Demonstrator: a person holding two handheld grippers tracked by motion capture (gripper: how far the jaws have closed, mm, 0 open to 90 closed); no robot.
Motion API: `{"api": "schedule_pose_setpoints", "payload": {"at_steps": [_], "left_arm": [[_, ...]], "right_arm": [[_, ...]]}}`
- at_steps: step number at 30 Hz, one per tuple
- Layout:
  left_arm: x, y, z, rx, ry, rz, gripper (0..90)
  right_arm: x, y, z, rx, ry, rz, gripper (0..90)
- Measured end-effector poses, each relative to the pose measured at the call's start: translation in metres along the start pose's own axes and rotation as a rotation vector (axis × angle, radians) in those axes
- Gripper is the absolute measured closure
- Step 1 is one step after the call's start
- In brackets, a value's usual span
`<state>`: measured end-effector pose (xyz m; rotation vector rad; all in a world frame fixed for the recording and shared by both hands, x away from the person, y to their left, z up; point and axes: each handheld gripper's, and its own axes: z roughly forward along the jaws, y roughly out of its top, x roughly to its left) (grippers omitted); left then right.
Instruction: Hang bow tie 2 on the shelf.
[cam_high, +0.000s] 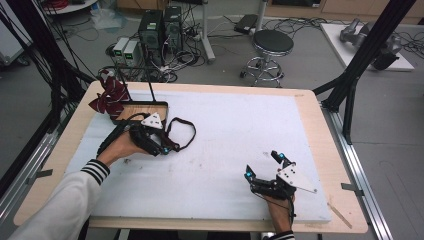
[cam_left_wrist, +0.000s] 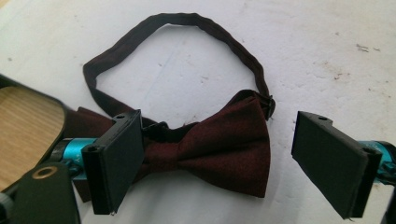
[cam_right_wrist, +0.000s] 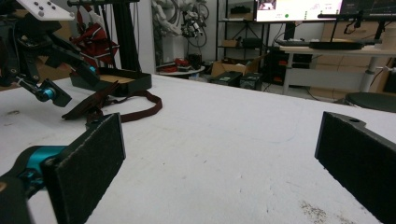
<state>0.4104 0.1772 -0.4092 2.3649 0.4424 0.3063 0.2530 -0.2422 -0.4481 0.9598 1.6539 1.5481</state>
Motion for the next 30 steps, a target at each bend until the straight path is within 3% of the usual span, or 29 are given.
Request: {"api": "schedule_pose_setpoints", "payload": {"at_steps": [4,7,14,25,30], "left_arm": [[0.000,0.002,0.004,0.006,-0.022,0.011,21.1],[0.001,0.002,0.008,0.042,-0.033,0.032,22.3],[0.000,0.001,0.015,0.076,-0.039,0.050,30.1],[0.004,-0.004,0.019,0.118,-0.028,0.042,38.9],[0.006,-0.005,0.019,0.119,-0.046,0.031,45.9]], "right_arm": [[0.000,0.000,0.000,0.003,-0.002,0.002,0.8],[0.000,0.000,0.000,0.006,0.000,0.002,0.8],[0.001,-0.001,0.001,0.010,0.000,0.014,0.8],[0.001,-0.001,0.001,0.008,0.002,0.009,0.8],[0.001,-0.001,0.001,0.006,0.001,0.010,0.8]]}}
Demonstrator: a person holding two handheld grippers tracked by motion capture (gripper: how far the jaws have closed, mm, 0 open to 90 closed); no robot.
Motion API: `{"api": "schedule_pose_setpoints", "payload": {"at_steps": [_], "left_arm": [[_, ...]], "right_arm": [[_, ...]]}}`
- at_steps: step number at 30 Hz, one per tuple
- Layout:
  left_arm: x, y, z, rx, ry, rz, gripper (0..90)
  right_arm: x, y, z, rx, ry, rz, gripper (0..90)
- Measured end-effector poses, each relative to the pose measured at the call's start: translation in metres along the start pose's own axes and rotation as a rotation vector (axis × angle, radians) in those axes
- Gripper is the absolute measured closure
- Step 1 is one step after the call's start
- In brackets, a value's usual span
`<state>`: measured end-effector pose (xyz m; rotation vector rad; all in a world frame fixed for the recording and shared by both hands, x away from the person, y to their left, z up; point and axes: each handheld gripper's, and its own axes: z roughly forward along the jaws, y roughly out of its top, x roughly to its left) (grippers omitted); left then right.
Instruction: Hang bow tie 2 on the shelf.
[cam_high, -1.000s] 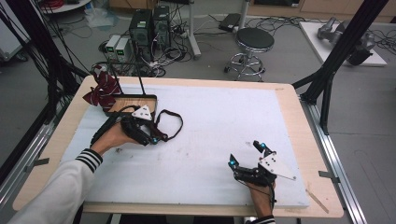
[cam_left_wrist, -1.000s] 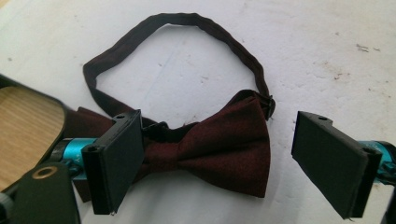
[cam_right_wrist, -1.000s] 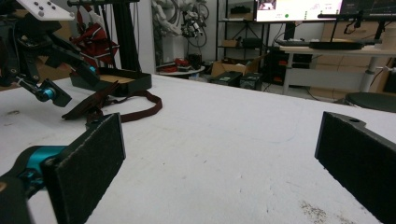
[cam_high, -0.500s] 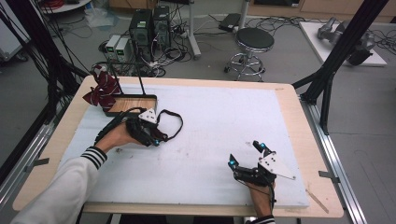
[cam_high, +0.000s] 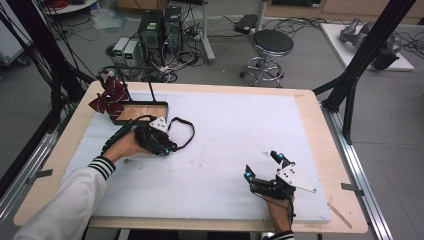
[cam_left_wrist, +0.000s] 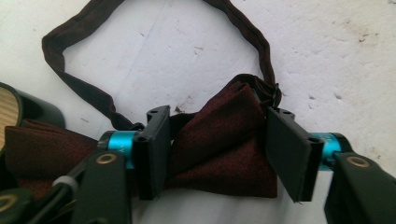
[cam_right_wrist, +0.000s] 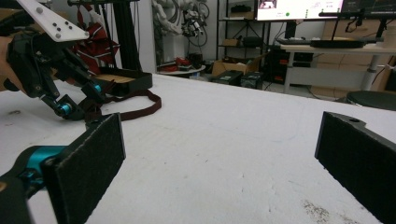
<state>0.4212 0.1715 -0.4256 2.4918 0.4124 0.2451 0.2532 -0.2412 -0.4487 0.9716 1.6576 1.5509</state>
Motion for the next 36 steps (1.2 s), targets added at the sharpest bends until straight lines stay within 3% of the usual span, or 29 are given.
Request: {"api": "schedule_pose_setpoints", "payload": {"at_steps": [9,13,17,24,36], "left_arm": [[0.001,-0.001,-0.002,0.009,-0.024,-0.005,60.8],[-0.001,-0.001,-0.003,0.010,-0.026,-0.004,72.8],[0.000,-0.003,-0.005,0.011,-0.028,-0.017,75.9],[-0.001,-0.003,-0.014,-0.051,-0.010,-0.035,76.5],[0.002,-0.003,-0.049,-0.254,0.052,-0.094,76.5]], "right_arm": [[0.001,0.000,0.000,0.004,0.000,0.002,0.8],[0.000,0.000,0.001,0.000,0.002,-0.005,0.8],[0.001,0.000,0.001,0.004,0.003,0.001,0.8],[0.002,0.000,0.001,0.003,0.003,-0.005,0.8],[0.003,0.000,0.001,0.005,0.004,-0.012,0.8]]}}
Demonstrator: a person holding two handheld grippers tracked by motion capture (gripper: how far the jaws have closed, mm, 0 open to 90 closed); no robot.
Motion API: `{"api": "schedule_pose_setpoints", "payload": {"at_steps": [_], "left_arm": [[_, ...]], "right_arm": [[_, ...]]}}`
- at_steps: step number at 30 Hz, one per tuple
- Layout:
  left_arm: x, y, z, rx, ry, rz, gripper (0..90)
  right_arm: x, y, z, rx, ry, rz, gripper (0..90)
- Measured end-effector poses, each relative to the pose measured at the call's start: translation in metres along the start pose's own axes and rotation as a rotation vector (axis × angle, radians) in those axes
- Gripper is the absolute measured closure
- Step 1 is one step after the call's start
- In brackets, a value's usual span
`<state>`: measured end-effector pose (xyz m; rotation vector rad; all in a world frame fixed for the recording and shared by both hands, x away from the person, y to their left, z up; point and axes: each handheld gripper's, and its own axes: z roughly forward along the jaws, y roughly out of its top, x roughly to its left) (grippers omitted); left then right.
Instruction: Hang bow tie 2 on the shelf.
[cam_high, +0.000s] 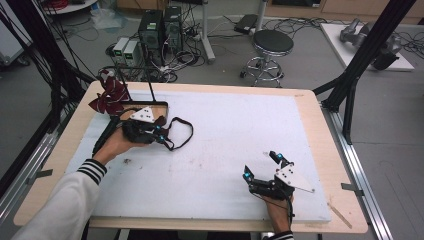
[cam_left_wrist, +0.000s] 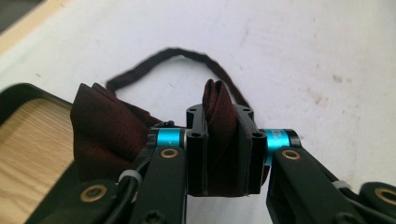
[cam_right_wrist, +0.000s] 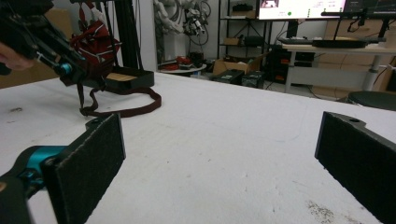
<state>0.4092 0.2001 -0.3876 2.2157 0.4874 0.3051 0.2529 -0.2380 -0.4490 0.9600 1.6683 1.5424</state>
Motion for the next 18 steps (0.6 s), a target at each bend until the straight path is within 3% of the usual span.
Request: {"api": "schedule_pose_setpoints", "payload": {"at_steps": [8,18], "left_arm": [[0.003,0.003,-0.023,-0.119,0.055,-0.027,76.5],[0.006,0.005,-0.049,-0.184,0.104,-0.036,76.5]], "right_arm": [[0.001,0.000,0.002,0.001,-0.002,-0.003,0.8],[0.004,0.001,0.003,-0.001,0.005,-0.002,0.8]]}}
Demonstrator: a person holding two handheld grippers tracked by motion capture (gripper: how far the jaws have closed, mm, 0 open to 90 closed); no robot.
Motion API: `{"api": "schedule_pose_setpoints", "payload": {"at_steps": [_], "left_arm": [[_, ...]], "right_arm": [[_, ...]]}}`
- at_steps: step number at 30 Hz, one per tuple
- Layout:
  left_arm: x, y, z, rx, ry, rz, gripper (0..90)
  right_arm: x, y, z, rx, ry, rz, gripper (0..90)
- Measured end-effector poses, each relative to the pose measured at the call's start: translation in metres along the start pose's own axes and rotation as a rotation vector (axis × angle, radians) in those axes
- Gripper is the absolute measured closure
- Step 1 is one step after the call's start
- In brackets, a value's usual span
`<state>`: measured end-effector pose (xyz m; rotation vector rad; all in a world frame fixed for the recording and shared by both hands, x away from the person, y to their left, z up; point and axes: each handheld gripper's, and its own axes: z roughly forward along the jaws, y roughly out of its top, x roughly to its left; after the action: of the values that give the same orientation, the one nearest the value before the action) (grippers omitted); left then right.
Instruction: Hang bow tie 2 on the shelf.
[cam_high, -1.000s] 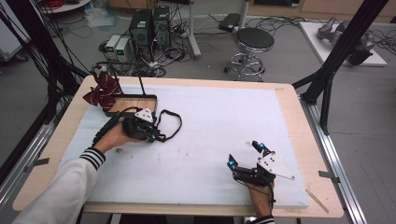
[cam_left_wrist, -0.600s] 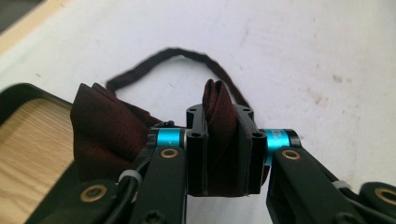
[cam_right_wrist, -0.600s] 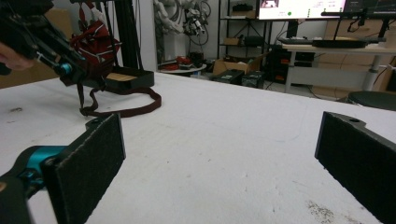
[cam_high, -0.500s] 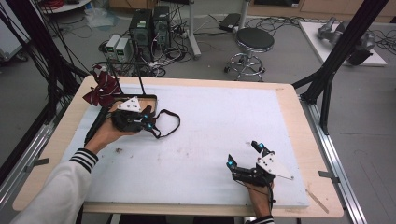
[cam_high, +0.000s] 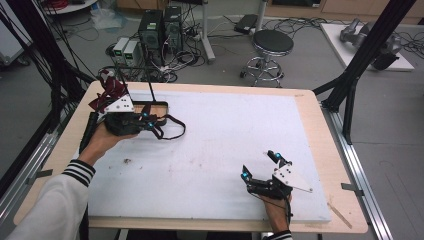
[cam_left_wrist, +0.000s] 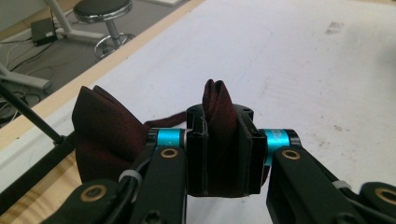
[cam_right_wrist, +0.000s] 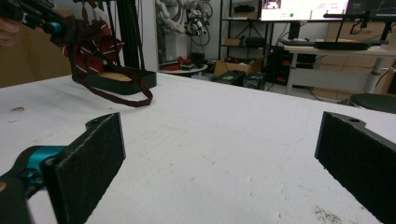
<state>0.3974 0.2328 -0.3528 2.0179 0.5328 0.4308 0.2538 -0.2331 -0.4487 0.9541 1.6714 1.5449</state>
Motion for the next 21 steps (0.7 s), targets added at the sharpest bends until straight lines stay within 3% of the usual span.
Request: {"api": "schedule_pose_setpoints", "payload": {"at_steps": [21], "left_arm": [[0.011,0.031,-0.059,-0.195,0.135,0.015,76.5]], "right_arm": [[0.001,-0.001,0.002,0.014,0.001,-0.003,0.8]]}}
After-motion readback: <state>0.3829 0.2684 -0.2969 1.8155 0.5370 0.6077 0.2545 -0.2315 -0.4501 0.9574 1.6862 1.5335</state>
